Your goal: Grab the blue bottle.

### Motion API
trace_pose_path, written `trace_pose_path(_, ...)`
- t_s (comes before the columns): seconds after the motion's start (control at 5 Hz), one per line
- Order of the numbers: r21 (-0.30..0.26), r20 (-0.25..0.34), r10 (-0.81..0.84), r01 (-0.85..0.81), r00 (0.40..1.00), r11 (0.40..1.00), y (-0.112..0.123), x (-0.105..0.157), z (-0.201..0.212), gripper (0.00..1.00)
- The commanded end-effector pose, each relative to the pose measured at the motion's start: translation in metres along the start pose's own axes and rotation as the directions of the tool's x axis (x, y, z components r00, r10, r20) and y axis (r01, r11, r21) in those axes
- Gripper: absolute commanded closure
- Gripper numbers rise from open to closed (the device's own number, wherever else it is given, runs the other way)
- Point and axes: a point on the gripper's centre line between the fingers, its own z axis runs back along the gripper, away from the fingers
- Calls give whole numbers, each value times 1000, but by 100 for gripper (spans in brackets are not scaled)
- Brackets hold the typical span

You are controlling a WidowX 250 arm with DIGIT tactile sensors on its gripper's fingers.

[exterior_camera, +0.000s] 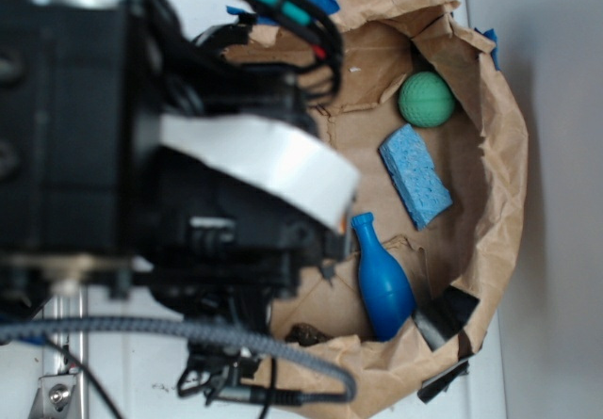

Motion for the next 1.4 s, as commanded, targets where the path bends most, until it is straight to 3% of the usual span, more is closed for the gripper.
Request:
trace_pose_path(0.0,-89,13,-386,385,922,918,3,2,-25,0)
trace_pose_path(0.2,-118,10,-366,364,931,924,14,10,-23,0)
trace_pose_path(0.6,-170,123,-353,370,927,913,27,32,2,0)
trace_pose_path(0.8,-123,100,-402,412,910,903,22,35,-33,0)
trace_pose_path(1.2,-97,55,-456,459,888,883,39,32,-83,0)
